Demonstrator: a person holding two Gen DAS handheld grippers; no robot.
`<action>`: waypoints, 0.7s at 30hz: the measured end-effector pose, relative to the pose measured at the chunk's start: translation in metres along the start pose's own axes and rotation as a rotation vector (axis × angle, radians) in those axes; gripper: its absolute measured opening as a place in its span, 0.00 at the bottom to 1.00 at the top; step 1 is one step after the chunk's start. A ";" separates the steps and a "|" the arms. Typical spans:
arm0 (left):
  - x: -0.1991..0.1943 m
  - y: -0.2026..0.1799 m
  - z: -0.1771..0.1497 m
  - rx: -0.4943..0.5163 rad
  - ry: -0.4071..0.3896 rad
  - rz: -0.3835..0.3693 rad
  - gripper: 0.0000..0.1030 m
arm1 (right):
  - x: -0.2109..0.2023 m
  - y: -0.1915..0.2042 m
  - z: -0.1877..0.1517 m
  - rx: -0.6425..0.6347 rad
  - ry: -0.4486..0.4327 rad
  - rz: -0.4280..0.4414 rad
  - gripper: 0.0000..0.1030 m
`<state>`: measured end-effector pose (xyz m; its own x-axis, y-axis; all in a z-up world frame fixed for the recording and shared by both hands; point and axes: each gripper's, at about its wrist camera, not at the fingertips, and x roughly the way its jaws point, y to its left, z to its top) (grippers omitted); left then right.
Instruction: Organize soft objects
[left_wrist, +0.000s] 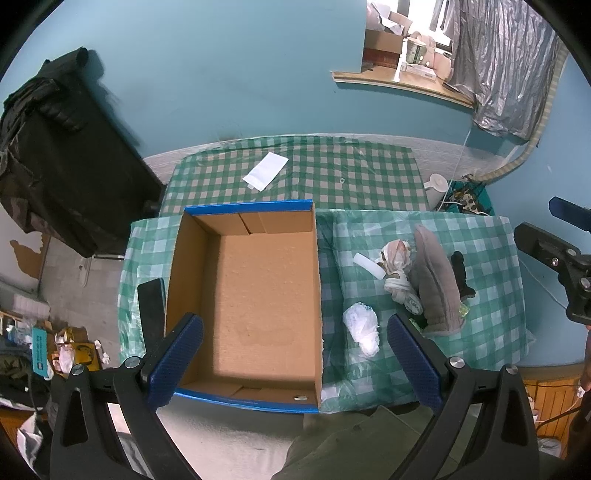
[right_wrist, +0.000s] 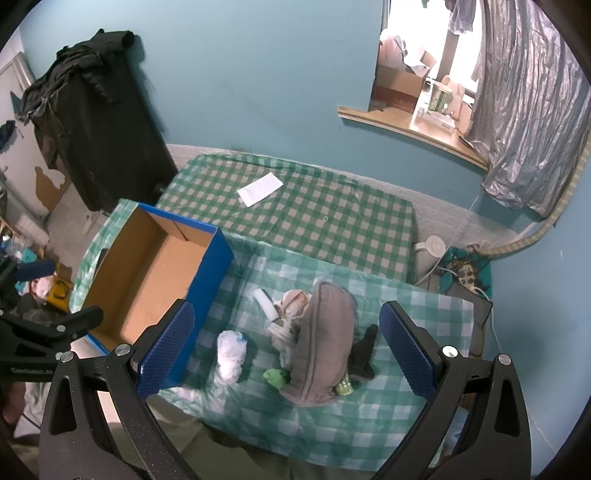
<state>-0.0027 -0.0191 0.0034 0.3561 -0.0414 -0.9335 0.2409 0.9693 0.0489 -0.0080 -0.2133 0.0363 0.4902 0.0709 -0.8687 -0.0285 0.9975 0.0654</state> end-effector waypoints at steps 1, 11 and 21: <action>0.000 0.000 0.000 0.000 0.000 0.000 0.98 | 0.000 0.000 0.001 -0.001 0.001 -0.001 0.97; 0.002 -0.014 -0.002 0.013 0.002 0.004 0.98 | 0.007 -0.006 -0.013 0.005 0.006 -0.005 0.97; 0.011 -0.031 -0.006 0.014 0.022 0.006 0.98 | 0.014 -0.039 -0.017 0.029 0.047 -0.023 0.97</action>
<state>-0.0117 -0.0483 -0.0108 0.3379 -0.0306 -0.9407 0.2514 0.9661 0.0589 -0.0145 -0.2516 0.0136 0.4488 0.0491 -0.8923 0.0078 0.9982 0.0589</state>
